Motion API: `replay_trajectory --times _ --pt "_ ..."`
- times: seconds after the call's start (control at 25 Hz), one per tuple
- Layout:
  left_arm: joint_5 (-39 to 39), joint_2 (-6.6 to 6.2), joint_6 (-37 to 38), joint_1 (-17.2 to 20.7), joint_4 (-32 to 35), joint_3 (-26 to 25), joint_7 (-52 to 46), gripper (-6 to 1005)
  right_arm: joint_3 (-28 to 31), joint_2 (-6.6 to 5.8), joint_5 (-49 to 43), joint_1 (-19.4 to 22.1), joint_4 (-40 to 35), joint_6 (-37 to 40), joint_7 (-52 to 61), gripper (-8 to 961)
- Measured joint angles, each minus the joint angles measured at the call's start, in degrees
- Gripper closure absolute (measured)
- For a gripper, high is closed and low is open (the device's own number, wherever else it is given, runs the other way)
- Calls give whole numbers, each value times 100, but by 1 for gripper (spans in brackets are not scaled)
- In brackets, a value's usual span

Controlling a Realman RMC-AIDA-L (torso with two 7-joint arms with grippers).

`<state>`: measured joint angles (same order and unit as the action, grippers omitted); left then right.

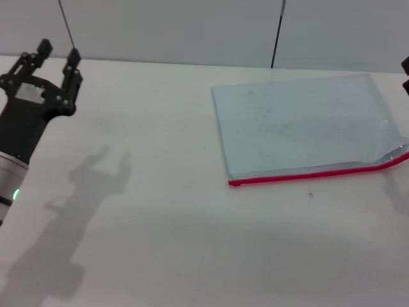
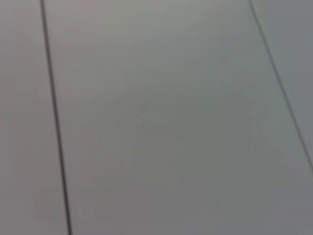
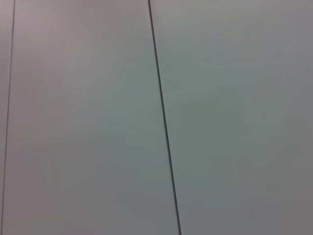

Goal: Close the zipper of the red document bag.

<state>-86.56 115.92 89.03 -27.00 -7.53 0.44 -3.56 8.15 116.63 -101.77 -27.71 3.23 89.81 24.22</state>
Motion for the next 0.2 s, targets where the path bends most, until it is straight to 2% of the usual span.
replay_trajectory --times 0.2 --pt "139 9 106 49 2 0 -61 547 -17 0 0 -1 2 14 37 292"
